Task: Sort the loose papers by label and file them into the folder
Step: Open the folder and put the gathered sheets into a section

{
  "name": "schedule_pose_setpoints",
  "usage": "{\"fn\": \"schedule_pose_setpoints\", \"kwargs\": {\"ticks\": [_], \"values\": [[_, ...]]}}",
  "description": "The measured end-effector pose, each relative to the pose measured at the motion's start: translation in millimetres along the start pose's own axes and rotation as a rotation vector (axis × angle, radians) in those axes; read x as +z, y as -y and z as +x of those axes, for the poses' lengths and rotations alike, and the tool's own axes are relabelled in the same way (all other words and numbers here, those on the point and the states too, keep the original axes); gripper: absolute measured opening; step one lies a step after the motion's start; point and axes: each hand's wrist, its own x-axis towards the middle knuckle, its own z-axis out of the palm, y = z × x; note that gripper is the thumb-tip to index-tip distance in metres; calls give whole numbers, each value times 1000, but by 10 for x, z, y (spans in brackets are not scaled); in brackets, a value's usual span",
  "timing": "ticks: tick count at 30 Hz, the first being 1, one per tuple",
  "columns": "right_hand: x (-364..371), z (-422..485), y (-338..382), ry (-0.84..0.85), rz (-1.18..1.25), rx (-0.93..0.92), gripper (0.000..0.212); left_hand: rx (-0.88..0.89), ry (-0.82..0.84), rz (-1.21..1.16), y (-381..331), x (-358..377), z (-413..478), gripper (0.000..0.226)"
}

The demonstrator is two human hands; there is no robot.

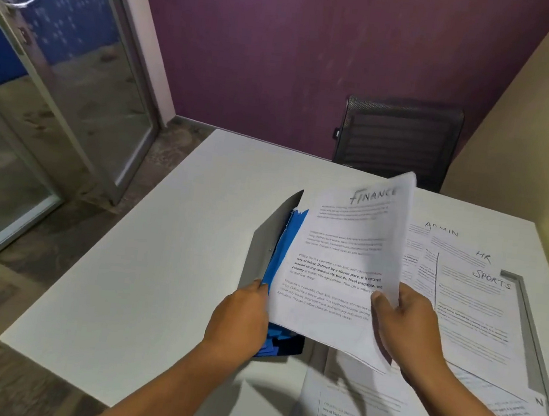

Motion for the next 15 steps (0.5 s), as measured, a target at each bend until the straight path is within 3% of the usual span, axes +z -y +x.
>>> {"fn": "schedule_pose_setpoints", "kwargs": {"ticks": [3,7,15], "values": [[-20,-21,181,-47,-161,-139,37,-25,27,14,-49,25,-20,46],[-28,13,377,-31,-330,-232,28,-34,39,-2,-141,42,-44,48],[132,81,417,190,-295,-99,15,-19,38,-12,-316,50,-85,39]]}}
